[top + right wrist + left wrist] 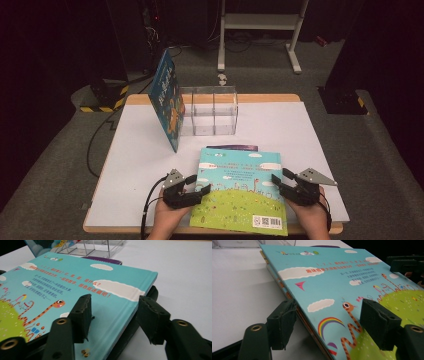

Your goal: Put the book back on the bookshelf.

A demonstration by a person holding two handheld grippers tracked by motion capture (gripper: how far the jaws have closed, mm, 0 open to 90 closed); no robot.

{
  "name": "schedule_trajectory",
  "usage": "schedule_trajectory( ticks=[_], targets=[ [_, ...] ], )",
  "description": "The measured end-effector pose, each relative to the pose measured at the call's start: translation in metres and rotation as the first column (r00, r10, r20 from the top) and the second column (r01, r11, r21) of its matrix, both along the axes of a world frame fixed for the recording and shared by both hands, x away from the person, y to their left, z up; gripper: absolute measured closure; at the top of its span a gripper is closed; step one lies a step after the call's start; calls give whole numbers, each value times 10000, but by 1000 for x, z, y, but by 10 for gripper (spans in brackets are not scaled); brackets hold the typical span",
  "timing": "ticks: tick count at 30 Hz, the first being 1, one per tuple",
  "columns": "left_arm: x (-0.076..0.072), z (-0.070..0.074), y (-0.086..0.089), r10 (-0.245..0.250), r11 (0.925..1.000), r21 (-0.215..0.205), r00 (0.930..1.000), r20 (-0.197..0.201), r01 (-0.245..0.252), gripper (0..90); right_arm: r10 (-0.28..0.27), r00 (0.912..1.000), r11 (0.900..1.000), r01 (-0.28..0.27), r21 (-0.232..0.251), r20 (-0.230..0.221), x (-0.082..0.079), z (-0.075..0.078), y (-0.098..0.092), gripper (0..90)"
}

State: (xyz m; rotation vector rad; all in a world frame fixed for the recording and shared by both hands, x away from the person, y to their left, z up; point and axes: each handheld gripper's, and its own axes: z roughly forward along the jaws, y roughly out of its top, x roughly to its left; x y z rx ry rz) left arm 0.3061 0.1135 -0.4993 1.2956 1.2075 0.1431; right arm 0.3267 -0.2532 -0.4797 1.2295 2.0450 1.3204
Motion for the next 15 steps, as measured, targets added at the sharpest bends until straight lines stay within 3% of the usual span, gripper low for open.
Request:
schedule_trajectory(
  ticks=[8,15],
  targets=[
    [3,-3,-2,-64,9999,-135,9998,-201,61,226,435,9945,9970,-372,678,-949,-4,-3,1,263],
    [4,-4,-1,-187,9997,-143,9996,-204,184,210,655,9890,9937,-526,985,-1328,-3,-5,-1,234]
  ],
)
